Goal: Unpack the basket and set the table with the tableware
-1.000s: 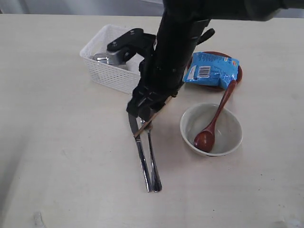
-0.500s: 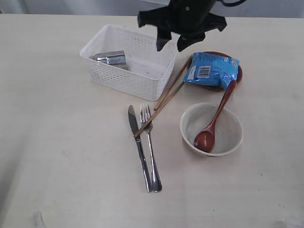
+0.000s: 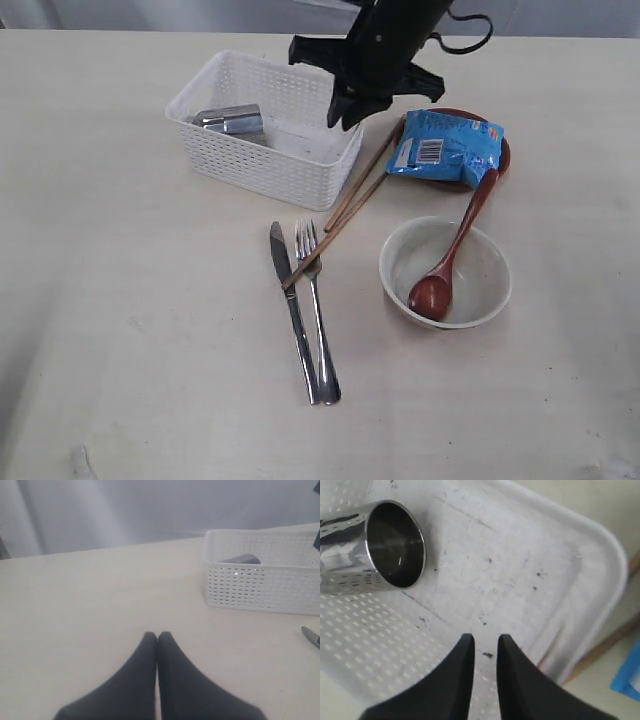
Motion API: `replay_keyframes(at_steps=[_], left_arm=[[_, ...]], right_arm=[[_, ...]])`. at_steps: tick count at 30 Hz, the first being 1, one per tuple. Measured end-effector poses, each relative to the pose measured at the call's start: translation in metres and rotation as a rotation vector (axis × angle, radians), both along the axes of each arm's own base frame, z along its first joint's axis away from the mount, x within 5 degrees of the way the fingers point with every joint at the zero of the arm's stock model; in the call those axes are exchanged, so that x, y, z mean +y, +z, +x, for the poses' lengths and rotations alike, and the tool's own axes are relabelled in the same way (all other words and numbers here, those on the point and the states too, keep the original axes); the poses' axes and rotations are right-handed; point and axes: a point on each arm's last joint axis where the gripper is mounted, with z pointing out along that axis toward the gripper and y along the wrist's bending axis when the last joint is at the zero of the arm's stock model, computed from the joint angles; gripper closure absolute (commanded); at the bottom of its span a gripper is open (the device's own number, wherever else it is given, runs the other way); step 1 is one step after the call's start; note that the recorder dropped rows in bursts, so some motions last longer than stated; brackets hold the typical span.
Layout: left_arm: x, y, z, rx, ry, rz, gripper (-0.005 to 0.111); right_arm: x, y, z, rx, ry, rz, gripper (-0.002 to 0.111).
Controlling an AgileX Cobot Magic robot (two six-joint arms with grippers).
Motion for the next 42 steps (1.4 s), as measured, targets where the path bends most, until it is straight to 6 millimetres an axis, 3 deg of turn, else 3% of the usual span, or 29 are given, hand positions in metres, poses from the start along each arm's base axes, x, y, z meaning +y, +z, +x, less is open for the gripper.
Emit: replay_keyframes(at_steps=[3,6,9,12,17,21,25,28,42], left_arm=[[0.000,0.000,0.000,0.000,0.000,0.000,0.107],[0.000,0.000,0.000,0.000,0.000,0.000,0.107],[0.000,0.000,0.000,0.000,0.000,0.000,0.107],[0.000,0.000,0.000,0.000,0.000,0.000,0.107],[0.000,0.000,0.000,0.000,0.000,0.000,0.107],[0.000,0.000,0.000,0.000,0.000,0.000,0.107],[0.000,0.000,0.000,0.000,0.000,0.000,0.107],[0.000,0.000,0.000,0.000,0.000,0.000,0.107],[0.000,0.000,0.000,0.000,0.000,0.000,0.107]], right_arm=[[0.014,-0.014,0.006,0.022,0.033,0.025,0.091],[0.031,-0.015,0.008,0.011,0.085,0.049,0.089],[0.045,-0.005,0.009,-0.025,0.133,0.065,0.077],[0.049,0.018,0.010,-0.061,0.175,0.048,0.068],[0.019,0.059,0.015,-0.168,0.131,-0.129,0.067],[-0.017,0.072,0.018,-0.157,0.053,-0.156,0.067],[-0.043,0.055,0.015,-0.073,0.006,-0.193,0.067],[-0.047,0.037,0.009,-0.007,0.009,-0.215,0.067],[-0.005,-0.023,0.016,0.072,-0.003,0.057,0.067]])
